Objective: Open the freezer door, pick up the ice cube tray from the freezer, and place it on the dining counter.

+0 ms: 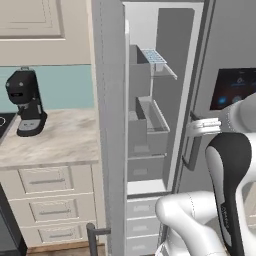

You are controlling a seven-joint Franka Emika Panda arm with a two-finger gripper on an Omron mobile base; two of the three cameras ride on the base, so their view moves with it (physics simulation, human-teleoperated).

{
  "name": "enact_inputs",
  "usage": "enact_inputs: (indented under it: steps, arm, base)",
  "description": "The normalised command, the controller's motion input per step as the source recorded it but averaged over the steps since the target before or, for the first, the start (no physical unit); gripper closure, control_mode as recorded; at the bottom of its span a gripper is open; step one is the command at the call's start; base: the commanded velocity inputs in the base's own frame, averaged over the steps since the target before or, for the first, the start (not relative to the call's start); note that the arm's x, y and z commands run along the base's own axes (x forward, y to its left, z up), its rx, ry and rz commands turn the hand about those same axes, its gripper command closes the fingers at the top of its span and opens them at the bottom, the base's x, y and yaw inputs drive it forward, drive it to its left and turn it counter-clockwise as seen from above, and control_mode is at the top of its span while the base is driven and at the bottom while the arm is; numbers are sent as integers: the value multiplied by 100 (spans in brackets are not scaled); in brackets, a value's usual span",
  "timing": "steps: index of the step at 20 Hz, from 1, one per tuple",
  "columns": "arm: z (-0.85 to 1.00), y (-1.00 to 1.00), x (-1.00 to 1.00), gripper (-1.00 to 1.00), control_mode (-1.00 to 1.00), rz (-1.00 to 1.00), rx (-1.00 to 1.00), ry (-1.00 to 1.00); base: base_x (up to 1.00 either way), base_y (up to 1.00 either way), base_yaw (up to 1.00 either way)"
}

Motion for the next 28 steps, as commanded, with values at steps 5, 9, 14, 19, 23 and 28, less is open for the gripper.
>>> enact_inputs:
  steps: [5, 9, 14, 19, 23, 28]
  arm:
    - [0, 0, 0, -100, 100, 0, 0, 0]
    - [0, 0, 0, -100, 100, 0, 0, 0]
    - [0, 0, 0, -100, 100, 0, 0, 0]
    - [0, 0, 0, -100, 100, 0, 0, 0]
    - [0, 0, 0, -100, 100, 0, 0, 0]
    - [0, 0, 0, -100, 100, 0, 0, 0]
  base:
    - [38, -16, 11]
    - [37, -1, 8]
    - [51, -2, 7]
    - [54, -9, 6]
    - [54, -5, 4]
    - [24, 0, 2]
